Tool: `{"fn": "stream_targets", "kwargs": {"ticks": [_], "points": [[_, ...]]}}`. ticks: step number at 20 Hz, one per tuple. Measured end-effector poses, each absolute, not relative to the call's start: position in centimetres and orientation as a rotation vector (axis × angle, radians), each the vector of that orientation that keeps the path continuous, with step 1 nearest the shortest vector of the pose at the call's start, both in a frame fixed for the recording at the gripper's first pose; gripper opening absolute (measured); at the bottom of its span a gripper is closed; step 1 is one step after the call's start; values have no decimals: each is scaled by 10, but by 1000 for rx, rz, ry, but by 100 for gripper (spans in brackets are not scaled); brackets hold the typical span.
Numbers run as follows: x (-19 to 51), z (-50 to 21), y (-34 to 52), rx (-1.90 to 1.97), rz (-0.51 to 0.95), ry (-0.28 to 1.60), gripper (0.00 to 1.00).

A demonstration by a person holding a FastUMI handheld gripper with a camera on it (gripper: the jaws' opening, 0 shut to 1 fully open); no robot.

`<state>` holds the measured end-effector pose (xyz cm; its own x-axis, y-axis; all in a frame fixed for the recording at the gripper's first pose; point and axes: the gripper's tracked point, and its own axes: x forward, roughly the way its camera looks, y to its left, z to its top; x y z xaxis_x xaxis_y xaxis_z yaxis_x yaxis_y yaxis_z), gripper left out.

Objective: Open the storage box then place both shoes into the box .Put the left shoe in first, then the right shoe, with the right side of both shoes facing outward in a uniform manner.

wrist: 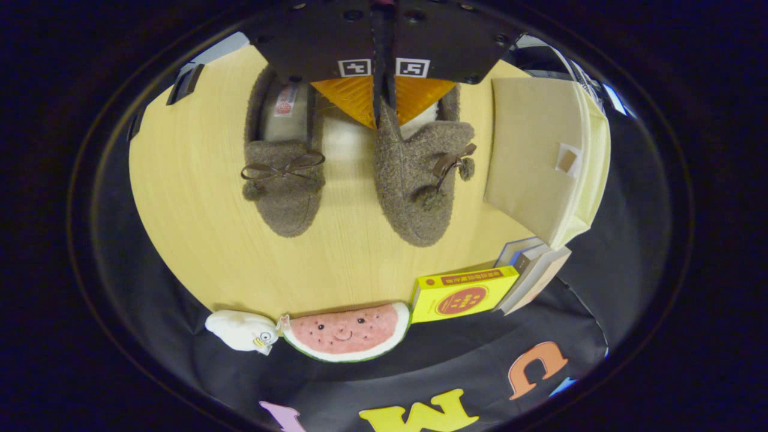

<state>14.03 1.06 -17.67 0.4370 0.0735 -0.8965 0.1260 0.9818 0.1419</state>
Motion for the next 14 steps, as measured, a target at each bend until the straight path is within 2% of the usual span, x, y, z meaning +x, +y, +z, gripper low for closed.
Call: {"fn": "stream_targets", "kwargs": {"ticks": [8,14], "points": [[133,-62,56,211,8,942,0],[141,-2,136,245,81,836,0]]}}
